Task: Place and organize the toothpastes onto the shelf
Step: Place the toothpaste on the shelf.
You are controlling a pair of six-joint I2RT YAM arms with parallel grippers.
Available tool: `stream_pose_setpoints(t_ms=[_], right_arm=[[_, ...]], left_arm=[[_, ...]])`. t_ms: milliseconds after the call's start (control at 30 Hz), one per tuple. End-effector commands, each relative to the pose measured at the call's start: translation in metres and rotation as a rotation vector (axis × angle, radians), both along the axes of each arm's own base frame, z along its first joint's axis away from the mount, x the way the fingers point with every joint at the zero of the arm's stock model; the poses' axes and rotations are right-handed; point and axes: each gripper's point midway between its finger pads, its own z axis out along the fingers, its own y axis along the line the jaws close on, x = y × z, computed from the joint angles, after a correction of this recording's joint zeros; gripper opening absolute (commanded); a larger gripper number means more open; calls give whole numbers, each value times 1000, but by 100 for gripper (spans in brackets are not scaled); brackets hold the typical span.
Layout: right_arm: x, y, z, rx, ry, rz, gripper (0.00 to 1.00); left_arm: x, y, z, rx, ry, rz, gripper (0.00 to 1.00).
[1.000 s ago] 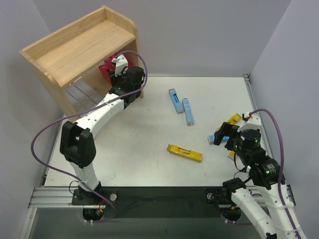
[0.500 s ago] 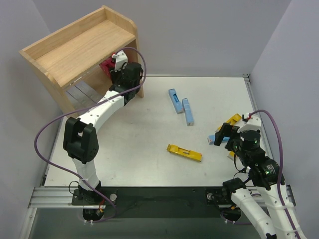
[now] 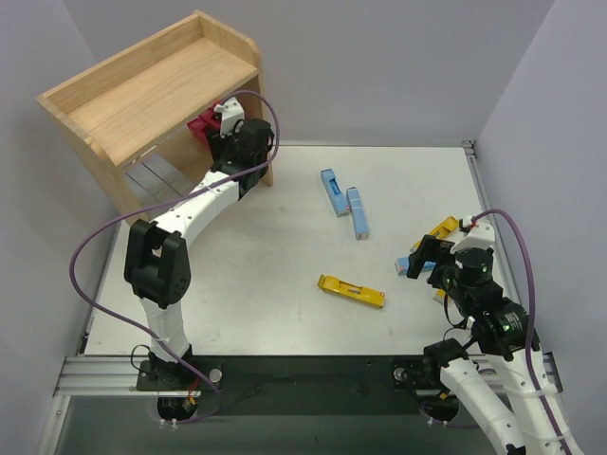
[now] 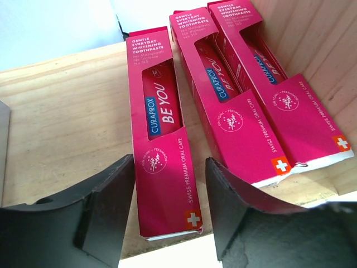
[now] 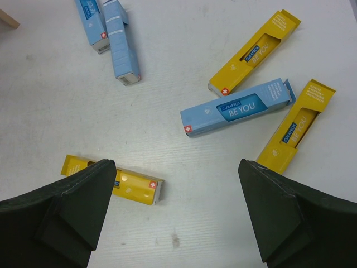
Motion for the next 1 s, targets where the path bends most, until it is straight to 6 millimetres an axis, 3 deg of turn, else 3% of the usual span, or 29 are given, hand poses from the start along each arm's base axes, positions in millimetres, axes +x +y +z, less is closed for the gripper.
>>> stream_pose_setpoints(t_ms=[0, 400, 800, 967], right_arm=[[0, -3, 2, -16, -17, -10, 100], [1, 2, -1, -4, -5, 12, 100], [0, 7, -4, 2, 5, 32, 100], [0, 7, -4, 4, 4, 35, 100]], left_arm=[[0, 1, 29, -67, -79, 2, 64], [-24, -6, 70, -122, -141, -94, 71], [-53, -12, 69, -119, -143, -143, 69], [-61, -10, 61, -107, -145, -143, 55]])
